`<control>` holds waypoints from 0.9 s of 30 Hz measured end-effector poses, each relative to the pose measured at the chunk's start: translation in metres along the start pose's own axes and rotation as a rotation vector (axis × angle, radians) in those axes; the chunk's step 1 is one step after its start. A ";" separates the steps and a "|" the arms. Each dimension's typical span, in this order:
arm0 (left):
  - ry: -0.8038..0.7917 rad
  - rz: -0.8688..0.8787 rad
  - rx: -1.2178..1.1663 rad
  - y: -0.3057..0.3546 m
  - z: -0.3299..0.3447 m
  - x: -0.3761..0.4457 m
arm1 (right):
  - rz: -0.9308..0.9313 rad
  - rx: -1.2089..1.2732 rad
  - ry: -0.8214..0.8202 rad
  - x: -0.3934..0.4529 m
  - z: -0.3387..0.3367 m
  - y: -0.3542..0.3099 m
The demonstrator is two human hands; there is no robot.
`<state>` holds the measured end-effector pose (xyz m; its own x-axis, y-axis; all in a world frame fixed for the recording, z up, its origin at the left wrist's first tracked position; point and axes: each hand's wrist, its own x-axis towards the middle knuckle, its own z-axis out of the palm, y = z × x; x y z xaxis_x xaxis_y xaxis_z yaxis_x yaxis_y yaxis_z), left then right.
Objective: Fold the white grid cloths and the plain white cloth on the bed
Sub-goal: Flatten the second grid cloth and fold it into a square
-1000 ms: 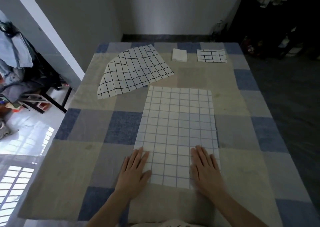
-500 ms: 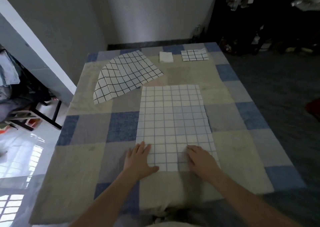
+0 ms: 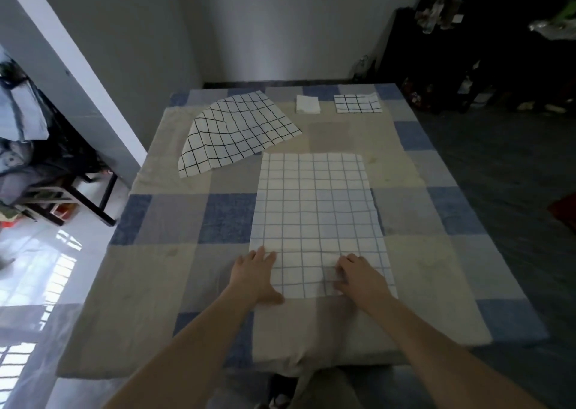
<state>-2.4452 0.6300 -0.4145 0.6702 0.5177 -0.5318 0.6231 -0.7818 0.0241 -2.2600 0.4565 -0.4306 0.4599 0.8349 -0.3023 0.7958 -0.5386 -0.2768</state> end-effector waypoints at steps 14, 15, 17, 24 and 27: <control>-0.026 -0.111 -0.017 0.021 -0.008 0.010 | 0.021 -0.099 -0.060 0.027 -0.018 0.000; -0.025 -0.121 -0.022 0.022 -0.007 0.010 | 0.023 -0.100 -0.078 0.028 -0.020 0.001; -0.014 -0.144 -0.030 0.026 -0.005 0.012 | -0.009 -0.143 -0.080 0.031 -0.025 0.002; -0.048 -0.199 -0.075 0.031 -0.010 0.019 | -0.094 -0.219 -0.150 0.037 -0.037 0.007; -0.096 -0.213 -0.091 0.030 -0.018 0.025 | -0.118 -0.247 -0.141 0.036 -0.037 0.004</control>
<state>-2.4027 0.6252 -0.4119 0.4814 0.6286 -0.6109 0.7826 -0.6221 -0.0233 -2.2251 0.4885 -0.4088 0.3130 0.8567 -0.4100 0.9202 -0.3804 -0.0924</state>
